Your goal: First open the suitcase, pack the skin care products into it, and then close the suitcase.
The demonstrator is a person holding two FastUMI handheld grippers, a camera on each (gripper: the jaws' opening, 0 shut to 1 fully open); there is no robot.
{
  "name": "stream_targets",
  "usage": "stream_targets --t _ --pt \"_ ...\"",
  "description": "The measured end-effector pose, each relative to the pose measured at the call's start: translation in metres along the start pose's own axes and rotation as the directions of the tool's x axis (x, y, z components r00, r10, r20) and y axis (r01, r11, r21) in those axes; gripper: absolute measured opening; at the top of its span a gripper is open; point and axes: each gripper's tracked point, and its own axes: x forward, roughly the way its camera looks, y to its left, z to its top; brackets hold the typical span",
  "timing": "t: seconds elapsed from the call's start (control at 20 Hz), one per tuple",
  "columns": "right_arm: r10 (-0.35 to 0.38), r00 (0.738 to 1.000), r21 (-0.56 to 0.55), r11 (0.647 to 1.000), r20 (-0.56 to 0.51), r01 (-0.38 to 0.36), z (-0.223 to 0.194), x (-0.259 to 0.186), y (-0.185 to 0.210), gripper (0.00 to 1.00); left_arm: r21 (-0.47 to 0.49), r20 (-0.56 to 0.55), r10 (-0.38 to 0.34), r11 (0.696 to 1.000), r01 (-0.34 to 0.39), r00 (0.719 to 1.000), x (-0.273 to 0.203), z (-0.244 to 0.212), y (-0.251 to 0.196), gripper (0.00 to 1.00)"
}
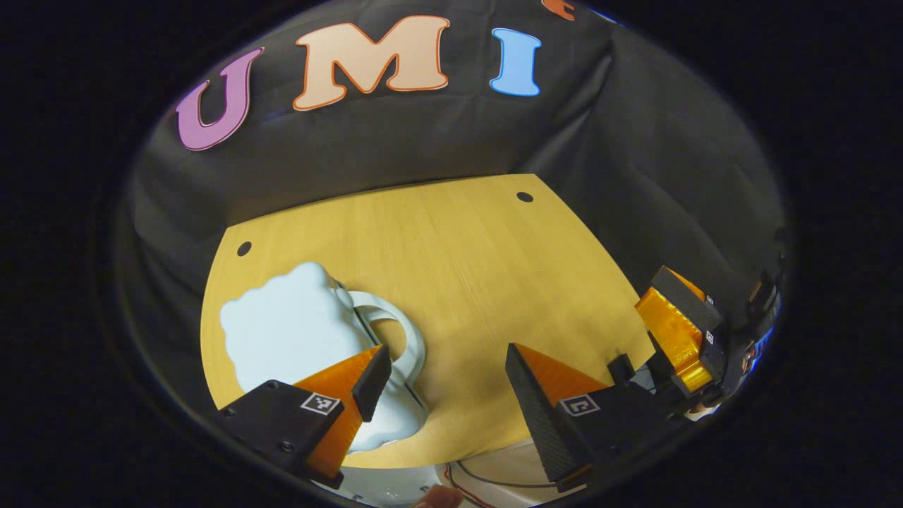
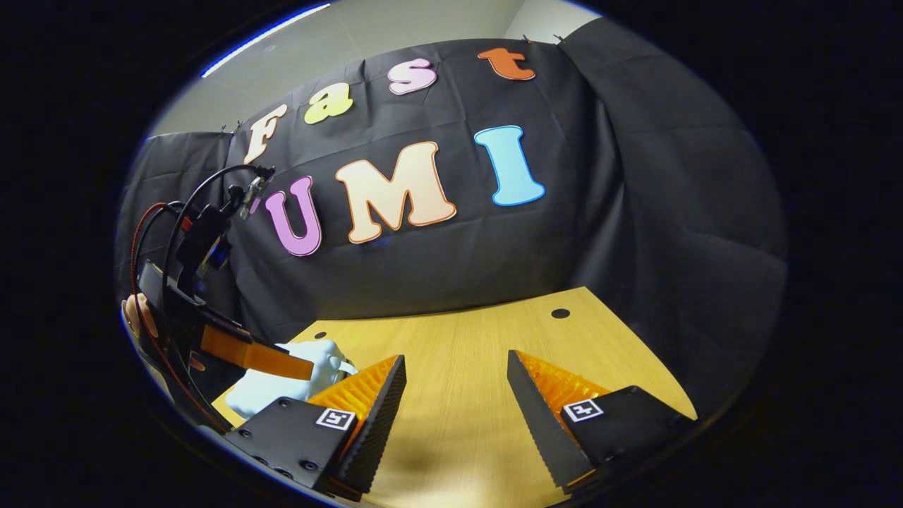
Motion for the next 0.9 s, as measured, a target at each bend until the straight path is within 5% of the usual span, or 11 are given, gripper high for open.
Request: stream_targets --t 0.9 --pt "-0.086 0.995 0.0 0.996 0.043 0.086 0.026 -0.028 -0.004 0.91 0.063 -0.024 -0.034 0.997 0.036 0.999 -0.023 -0.001 -0.011 0.96"
